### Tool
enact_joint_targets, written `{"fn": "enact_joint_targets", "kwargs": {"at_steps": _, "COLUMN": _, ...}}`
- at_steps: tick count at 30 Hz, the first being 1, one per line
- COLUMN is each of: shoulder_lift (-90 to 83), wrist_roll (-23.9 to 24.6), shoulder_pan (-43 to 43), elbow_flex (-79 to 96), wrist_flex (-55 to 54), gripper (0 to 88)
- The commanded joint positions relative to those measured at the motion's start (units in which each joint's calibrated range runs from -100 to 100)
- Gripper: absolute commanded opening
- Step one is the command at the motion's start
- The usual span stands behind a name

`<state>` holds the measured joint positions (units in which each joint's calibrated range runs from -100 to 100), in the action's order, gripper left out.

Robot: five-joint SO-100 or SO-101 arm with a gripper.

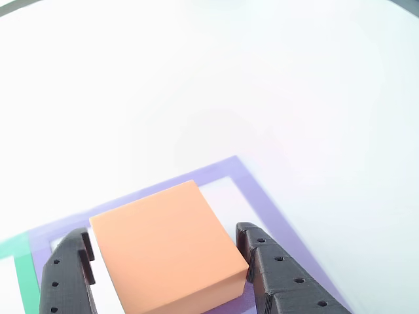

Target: Tower of hanoi

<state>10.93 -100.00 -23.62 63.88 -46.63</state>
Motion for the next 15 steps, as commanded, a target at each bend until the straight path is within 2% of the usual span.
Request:
{"fn": "enact_joint_targets", "kwargs": {"at_steps": 1, "shoulder_lift": -0.2, "wrist_roll": 0.0, "shoulder_pan": 0.8, "elbow_flex": -0.4, "wrist_flex": -1.8, "gripper": 20.0}}
{"fn": "enact_joint_targets", "kwargs": {"at_steps": 15, "shoulder_lift": -0.2, "wrist_roll": 0.0, "shoulder_pan": 1.3, "elbow_flex": 1.2, "wrist_flex": -3.2, "gripper": 15.7}}
